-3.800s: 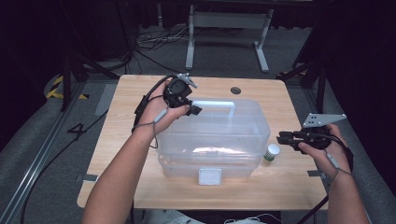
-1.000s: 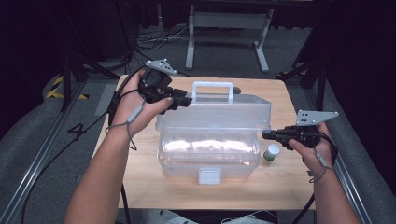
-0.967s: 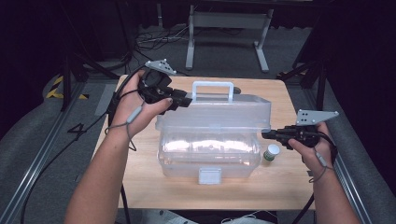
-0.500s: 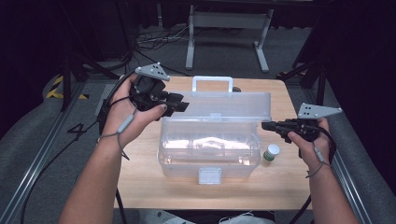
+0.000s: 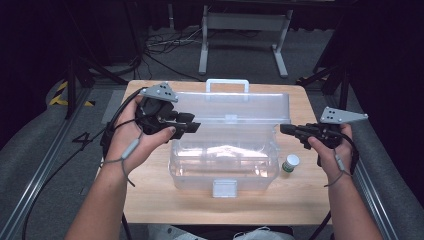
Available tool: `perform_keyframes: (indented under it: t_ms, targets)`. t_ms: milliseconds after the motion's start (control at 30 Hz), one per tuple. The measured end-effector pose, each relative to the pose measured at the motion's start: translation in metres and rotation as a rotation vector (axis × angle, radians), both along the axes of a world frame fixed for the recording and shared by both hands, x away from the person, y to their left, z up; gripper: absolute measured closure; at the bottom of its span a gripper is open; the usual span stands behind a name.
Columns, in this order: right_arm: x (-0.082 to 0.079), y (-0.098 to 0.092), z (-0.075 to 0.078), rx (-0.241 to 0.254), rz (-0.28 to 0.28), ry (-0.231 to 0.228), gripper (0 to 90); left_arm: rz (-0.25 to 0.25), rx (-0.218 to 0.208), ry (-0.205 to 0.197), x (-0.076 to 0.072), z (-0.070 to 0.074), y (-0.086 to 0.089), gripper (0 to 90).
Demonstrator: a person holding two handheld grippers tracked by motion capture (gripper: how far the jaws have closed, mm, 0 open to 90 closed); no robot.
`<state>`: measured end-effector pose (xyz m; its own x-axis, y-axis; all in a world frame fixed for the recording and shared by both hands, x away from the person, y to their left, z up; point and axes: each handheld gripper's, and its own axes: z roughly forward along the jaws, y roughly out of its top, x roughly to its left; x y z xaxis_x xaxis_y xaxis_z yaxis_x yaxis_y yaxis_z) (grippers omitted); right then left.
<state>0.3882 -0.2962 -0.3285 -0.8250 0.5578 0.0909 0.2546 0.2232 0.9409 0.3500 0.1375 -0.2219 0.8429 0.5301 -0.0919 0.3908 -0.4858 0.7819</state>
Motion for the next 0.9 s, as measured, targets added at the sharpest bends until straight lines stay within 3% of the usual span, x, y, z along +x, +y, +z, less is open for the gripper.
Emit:
perform_keyframes:
  t_ms: [333, 633, 900]
  targets:
    - [0.001, -0.001, 0.002, 0.029, -0.018, -0.003, 90.0, 0.024, -0.046, -0.016, -0.003, -0.017, 0.008, 67.7]
    - [0.001, 0.000, 0.002, 0.027, -0.027, -0.006, 90.0, 0.056, -0.092, -0.056, -0.007, -0.040, 0.014, 68.6]
    - [0.000, 0.001, 0.002, 0.030, -0.031, -0.002, 90.0, 0.087, -0.077, -0.081, -0.005, -0.061, 0.019, 69.9]
